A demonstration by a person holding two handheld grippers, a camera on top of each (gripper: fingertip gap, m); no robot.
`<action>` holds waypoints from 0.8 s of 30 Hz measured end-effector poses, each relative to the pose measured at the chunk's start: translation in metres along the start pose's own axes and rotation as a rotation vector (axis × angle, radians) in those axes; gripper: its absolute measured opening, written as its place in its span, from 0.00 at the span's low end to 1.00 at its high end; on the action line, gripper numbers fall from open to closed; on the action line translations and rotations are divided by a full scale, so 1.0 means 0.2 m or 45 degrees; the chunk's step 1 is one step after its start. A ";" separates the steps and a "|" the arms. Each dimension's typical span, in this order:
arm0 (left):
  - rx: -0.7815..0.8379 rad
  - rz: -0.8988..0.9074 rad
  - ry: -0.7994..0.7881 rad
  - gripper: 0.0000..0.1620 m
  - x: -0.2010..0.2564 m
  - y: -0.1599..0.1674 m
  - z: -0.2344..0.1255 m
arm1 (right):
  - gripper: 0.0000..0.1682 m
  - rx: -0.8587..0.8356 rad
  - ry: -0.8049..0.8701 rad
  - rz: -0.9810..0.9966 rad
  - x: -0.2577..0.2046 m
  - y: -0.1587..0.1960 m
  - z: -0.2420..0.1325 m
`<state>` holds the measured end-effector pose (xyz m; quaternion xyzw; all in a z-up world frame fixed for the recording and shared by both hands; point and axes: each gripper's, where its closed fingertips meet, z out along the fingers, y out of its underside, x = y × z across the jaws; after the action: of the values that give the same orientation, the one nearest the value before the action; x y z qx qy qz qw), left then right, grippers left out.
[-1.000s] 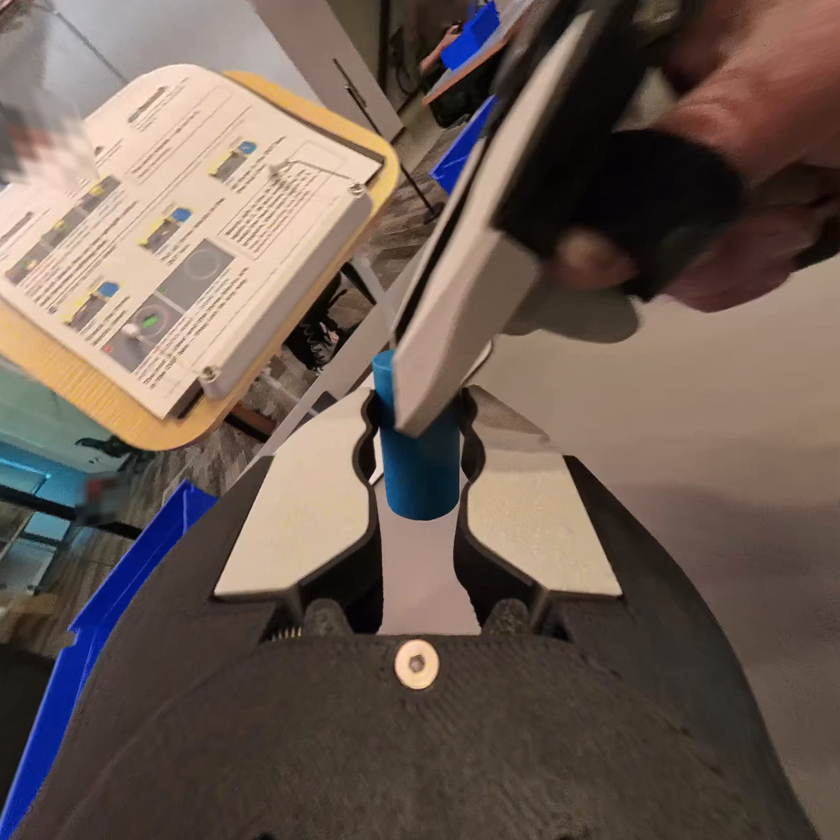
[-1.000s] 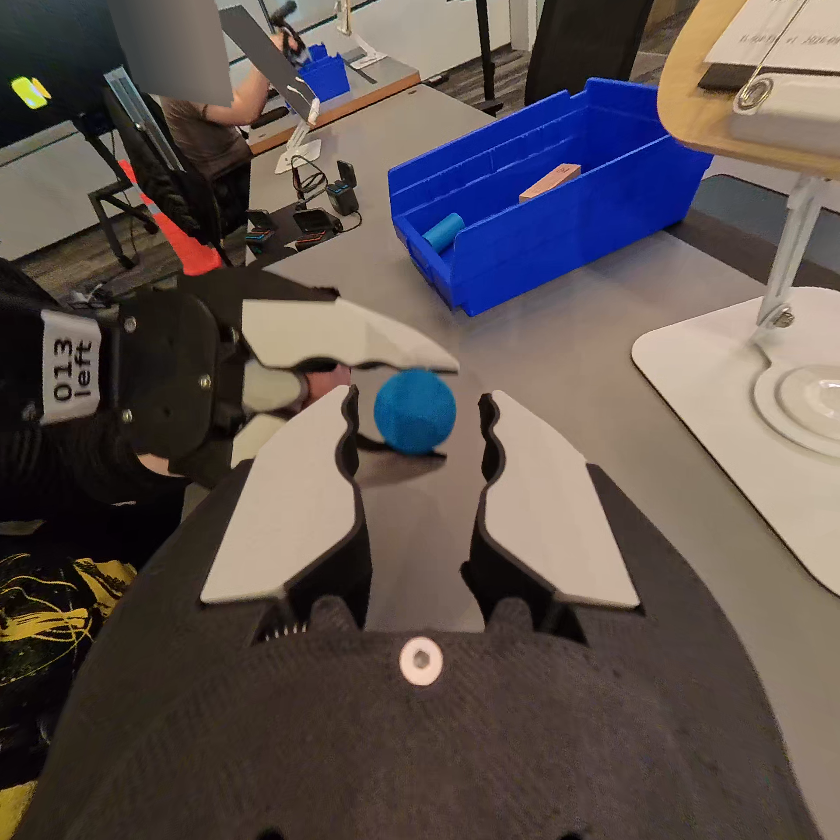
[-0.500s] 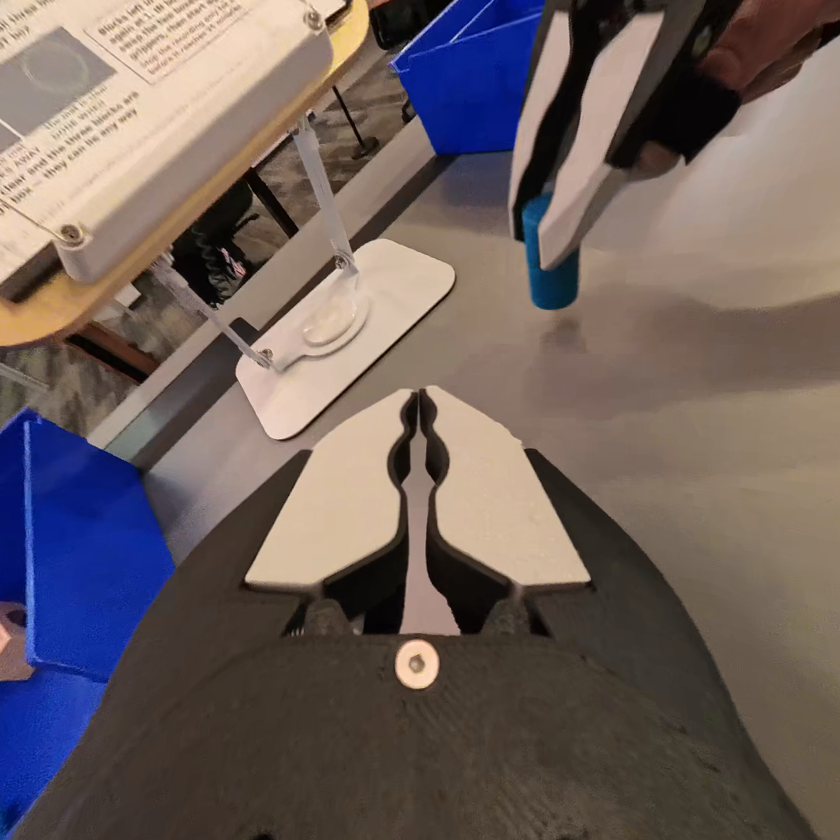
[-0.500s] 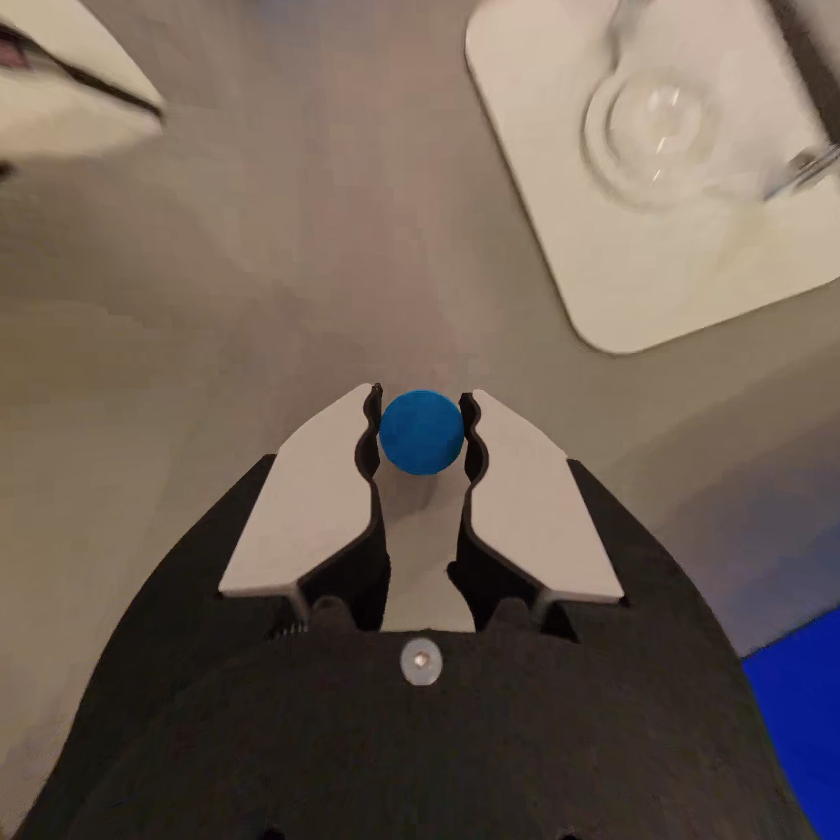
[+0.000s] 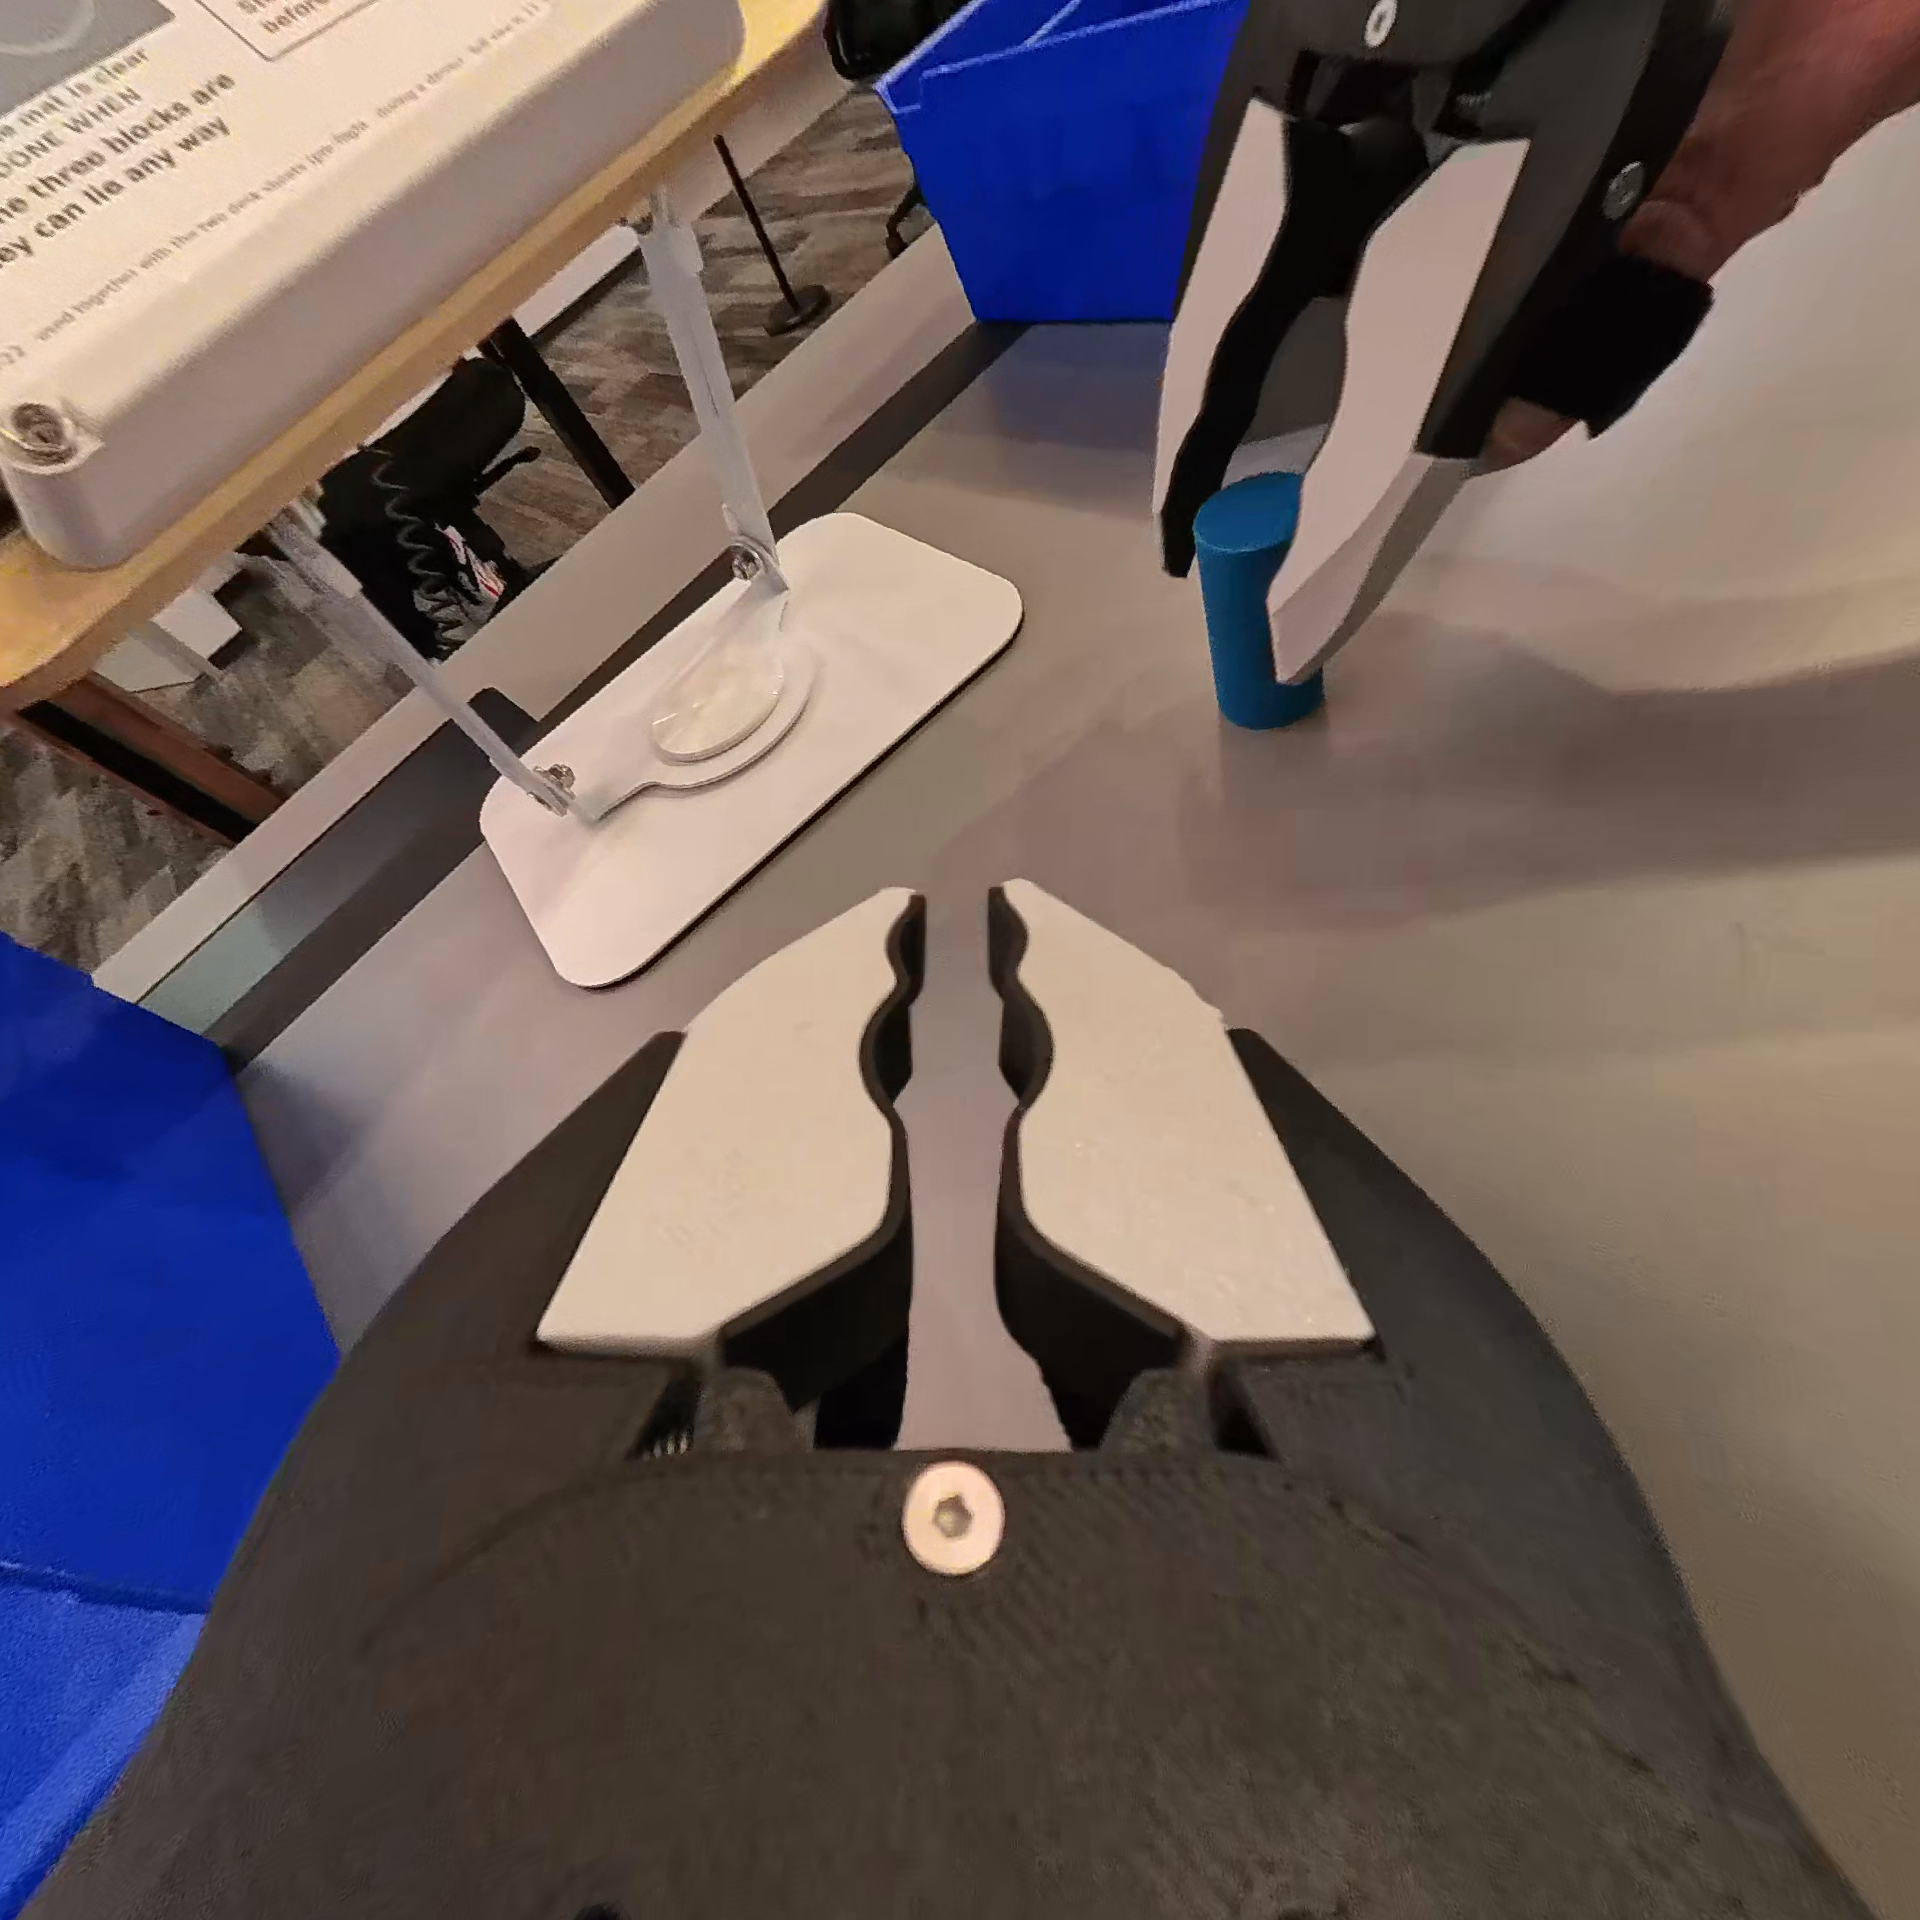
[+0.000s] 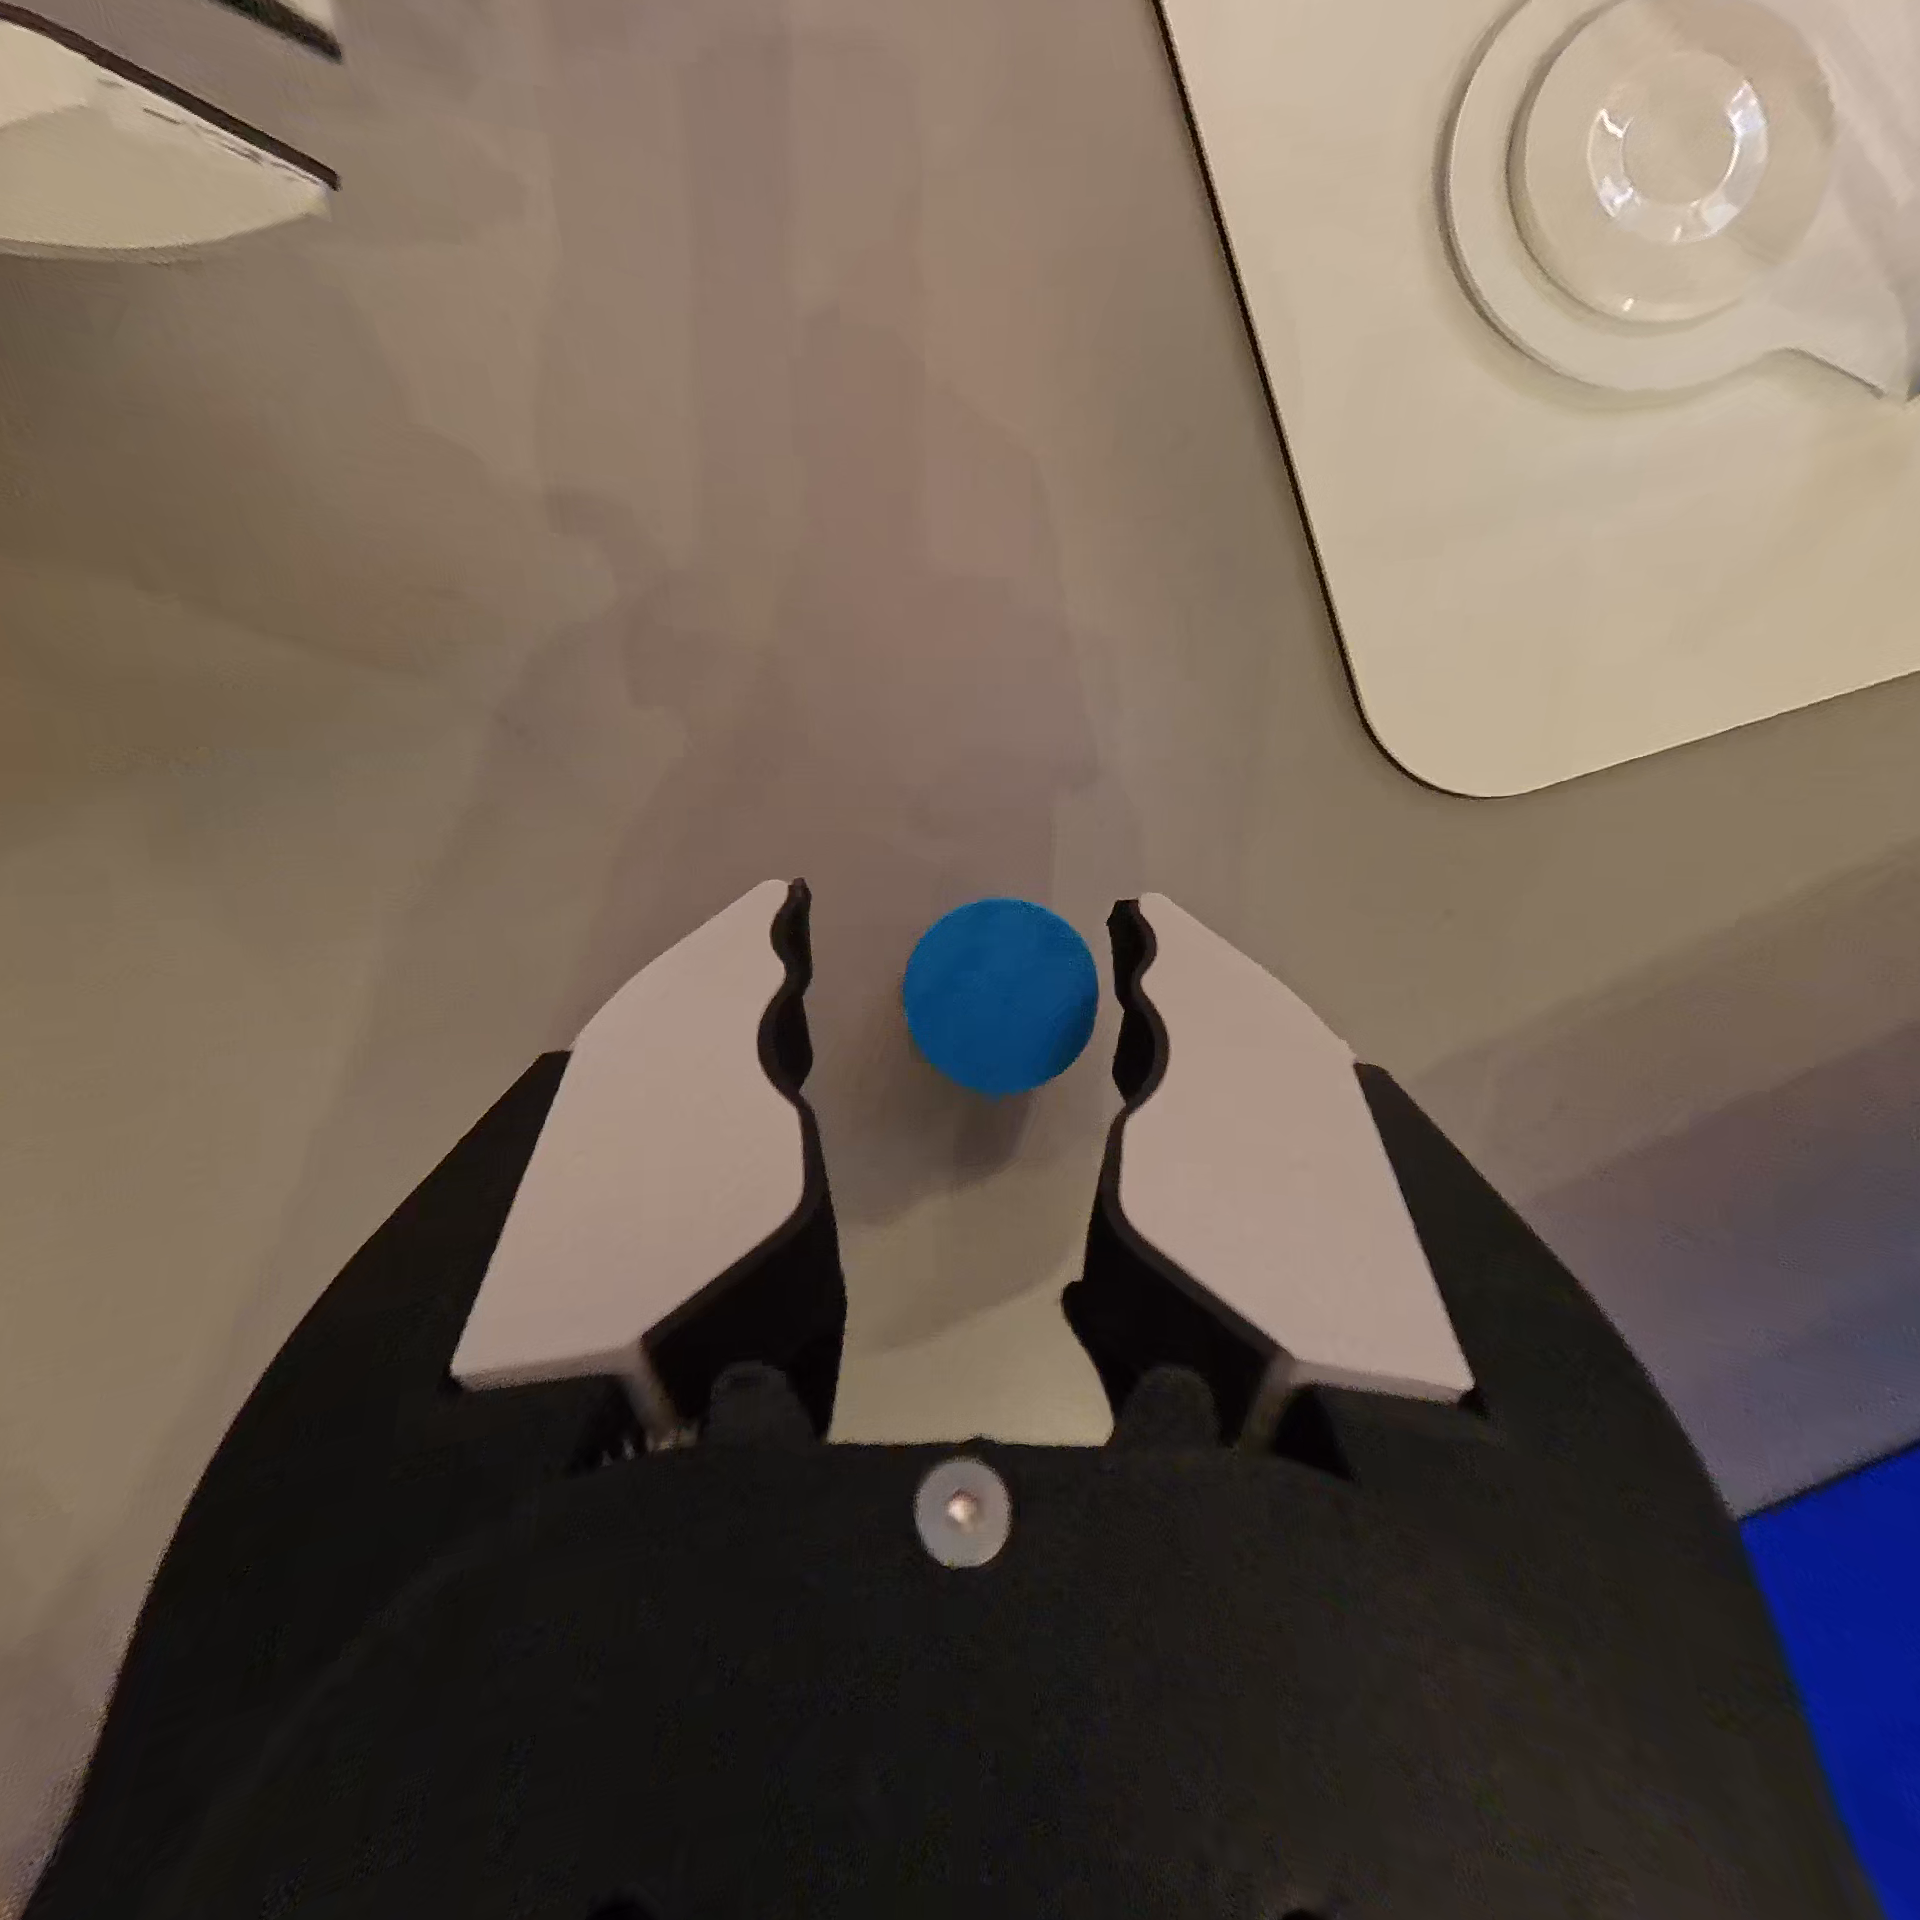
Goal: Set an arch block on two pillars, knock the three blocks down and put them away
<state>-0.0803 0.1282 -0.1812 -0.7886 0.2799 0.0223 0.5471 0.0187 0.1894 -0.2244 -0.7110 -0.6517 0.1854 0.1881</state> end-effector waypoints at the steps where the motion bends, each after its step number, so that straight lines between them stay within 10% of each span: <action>1: 0.011 0.001 -0.018 0.11 -0.02 0.00 0.00 | 0.35 0.013 0.003 0.005 0.00 0.00 -0.01; 7: -0.118 -0.109 -0.528 0.26 -0.56 0.02 -0.32 | 0.34 0.176 -0.026 0.040 0.01 0.04 -0.09; 9: -0.436 -0.224 -0.611 0.49 -0.79 0.23 -0.43 | 0.33 0.192 -0.042 0.076 0.03 0.08 -0.10; 16: -0.881 -0.816 -0.433 0.44 -1.21 0.73 -0.51 | 0.33 0.197 -0.006 0.098 0.08 0.11 -0.11; 24: -1.267 -0.908 -0.459 0.49 -1.33 0.96 -0.53 | 0.33 0.165 -0.011 0.089 0.06 0.12 -0.07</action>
<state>-0.4235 0.0993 -0.2117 -0.9769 -0.1401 0.0984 0.1278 0.0467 0.2000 -0.2243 -0.7188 -0.6140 0.2366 0.2243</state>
